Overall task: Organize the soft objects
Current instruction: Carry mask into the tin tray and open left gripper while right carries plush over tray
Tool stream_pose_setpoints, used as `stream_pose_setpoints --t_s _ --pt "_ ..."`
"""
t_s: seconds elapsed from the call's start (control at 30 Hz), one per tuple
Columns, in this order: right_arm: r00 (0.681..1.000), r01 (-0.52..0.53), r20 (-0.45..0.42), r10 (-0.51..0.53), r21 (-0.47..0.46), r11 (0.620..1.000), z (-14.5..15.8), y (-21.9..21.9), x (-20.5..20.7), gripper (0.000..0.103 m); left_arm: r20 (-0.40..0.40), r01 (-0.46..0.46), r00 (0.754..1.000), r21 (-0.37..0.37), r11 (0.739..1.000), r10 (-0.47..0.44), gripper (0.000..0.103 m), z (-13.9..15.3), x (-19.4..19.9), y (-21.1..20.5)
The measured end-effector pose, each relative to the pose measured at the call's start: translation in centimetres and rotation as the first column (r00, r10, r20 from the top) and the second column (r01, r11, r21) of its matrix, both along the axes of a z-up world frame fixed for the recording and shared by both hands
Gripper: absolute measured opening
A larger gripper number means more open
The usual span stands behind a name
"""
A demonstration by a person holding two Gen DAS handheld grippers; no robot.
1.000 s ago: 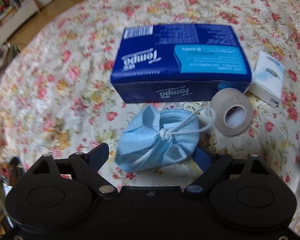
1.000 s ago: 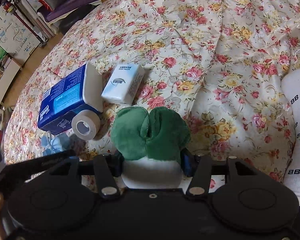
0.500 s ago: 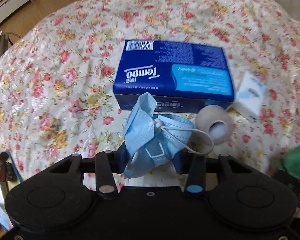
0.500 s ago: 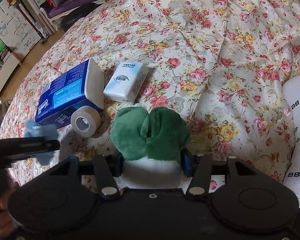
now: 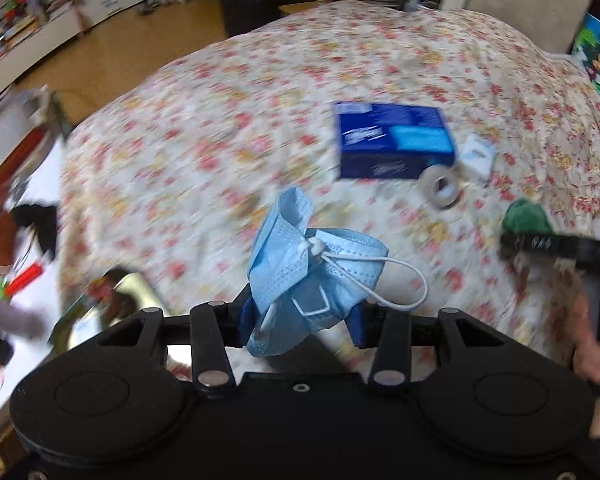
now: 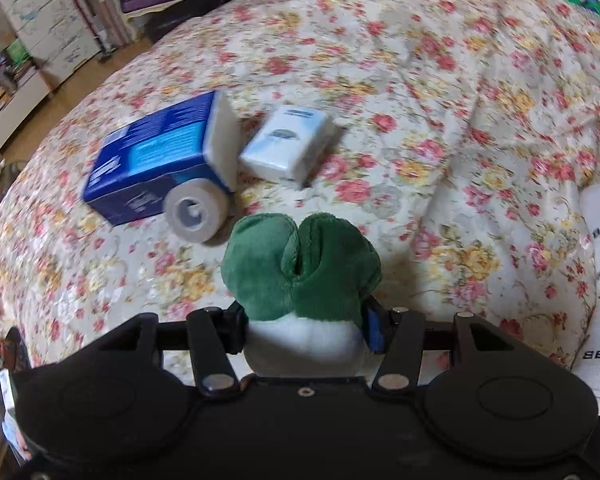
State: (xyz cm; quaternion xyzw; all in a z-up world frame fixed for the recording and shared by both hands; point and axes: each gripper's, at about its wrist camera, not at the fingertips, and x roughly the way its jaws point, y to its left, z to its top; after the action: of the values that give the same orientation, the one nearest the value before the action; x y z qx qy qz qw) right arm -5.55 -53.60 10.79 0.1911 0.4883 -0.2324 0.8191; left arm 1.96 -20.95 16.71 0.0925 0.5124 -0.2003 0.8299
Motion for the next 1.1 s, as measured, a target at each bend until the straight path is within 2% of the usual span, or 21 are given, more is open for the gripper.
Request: stream_pose_setpoints --t_s 0.17,0.4,0.57,0.77,0.9,1.1 --pt "0.996 -0.079 0.029 0.081 -0.045 0.996 0.4 2.7 0.3 0.052 0.002 -0.116 0.993 0.038 0.993 0.116 0.045 -1.7 -0.9 6.6" --pt "0.989 -0.145 0.03 0.148 -0.071 0.987 -0.3 6.5 -1.4 0.052 -0.036 -0.238 0.97 0.062 0.969 0.24 0.045 -6.0 -0.2 12.3" --pt "0.989 -0.147 0.013 0.149 -0.106 0.983 -0.3 10.3 -3.8 0.052 -0.052 -0.279 0.958 0.048 0.959 0.281 0.045 -8.3 1.4 13.8" --pt "0.977 -0.201 0.047 0.207 -0.118 0.972 2.3 16.3 -6.0 0.052 -0.072 -0.311 0.947 0.026 0.95 0.312 0.046 -10.4 3.4 15.2" --pt "0.959 -0.272 0.059 0.278 -0.096 0.957 3.3 20.7 -6.0 0.052 -0.072 -0.305 0.949 0.051 0.951 0.308 0.046 -11.7 5.1 15.1" --pt "0.922 -0.38 0.05 0.383 -0.064 0.923 3.1 27.3 -4.3 0.052 -0.052 -0.284 0.956 0.06 0.957 0.287 0.048 -13.2 6.9 15.3"
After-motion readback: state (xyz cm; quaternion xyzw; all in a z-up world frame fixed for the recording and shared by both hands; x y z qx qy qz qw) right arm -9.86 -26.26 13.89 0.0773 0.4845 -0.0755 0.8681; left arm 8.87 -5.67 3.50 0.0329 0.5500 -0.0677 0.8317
